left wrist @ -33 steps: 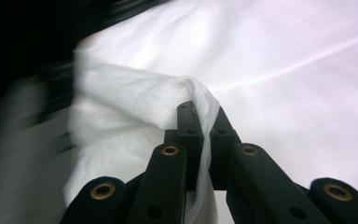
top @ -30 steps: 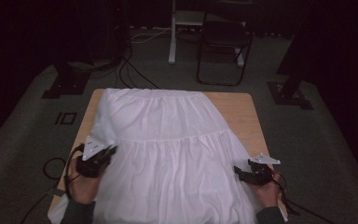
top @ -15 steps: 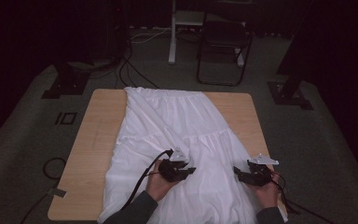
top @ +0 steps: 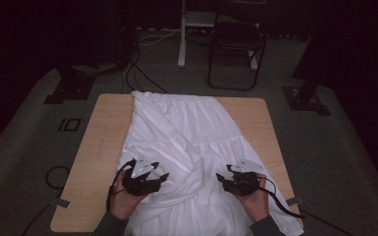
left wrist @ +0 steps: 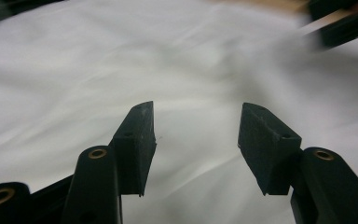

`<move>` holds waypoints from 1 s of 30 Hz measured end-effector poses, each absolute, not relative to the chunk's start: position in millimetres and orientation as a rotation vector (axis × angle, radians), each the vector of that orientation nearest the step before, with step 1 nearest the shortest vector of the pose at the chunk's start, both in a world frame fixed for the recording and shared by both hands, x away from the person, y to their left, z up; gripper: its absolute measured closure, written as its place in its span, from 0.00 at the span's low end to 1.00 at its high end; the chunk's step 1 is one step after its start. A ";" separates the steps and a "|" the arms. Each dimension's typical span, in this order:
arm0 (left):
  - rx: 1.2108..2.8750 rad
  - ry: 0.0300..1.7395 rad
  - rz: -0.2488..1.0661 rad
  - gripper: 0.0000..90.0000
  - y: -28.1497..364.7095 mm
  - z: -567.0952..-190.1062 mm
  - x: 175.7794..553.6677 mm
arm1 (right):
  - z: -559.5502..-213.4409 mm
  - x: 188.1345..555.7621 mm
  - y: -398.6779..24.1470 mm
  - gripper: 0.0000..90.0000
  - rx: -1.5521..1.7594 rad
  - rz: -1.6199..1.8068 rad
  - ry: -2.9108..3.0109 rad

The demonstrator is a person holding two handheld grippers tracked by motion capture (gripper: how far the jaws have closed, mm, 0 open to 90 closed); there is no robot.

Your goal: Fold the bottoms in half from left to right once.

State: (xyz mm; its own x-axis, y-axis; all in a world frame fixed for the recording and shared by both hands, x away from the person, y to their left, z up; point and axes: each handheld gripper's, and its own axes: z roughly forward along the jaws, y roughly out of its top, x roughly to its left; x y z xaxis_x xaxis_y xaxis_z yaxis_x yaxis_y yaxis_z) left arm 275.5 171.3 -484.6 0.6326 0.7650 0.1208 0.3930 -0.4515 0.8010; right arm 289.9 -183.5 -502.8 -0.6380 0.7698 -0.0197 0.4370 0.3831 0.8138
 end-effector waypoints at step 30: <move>1.980 0.972 0.633 0.99 212.3 -486.6 258.1 | -499.4 302.0 -155.4 0.97 1.020 1.229 2.330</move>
